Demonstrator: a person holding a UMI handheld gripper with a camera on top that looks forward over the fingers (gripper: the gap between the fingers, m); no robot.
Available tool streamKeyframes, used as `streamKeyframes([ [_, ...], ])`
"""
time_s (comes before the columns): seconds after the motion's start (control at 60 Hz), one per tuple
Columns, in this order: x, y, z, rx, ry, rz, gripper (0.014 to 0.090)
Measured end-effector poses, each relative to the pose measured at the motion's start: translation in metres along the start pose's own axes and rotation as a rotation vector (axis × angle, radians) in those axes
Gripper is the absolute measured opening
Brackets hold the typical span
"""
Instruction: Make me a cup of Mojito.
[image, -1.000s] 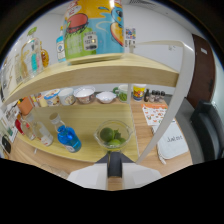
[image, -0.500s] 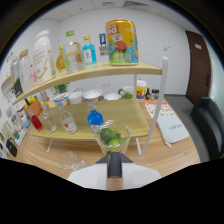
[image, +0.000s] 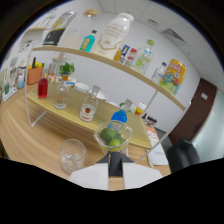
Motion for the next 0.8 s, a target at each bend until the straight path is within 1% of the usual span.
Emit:
streamKeyframes([
  [0.067,0.007,-0.007,-0.001,0.036,0.062,-0.148,0.0160],
  [0.217,0.013,-0.028,-0.004,0.137,0.153,-0.478,0.0159],
  [0.417,-0.004,-0.045,-0.007,0.250,0.181,-0.894,0.0156],
  [0.533,-0.009,-0.047,-0.005,0.270,0.182,-1.093,0.0158],
  [0.7,-0.021,-0.049,-0.002,0.335,0.210,-1.371,0.0158],
  [0.8,-0.027,-0.051,-0.002,0.361,0.219,-1.458,0.0157],
])
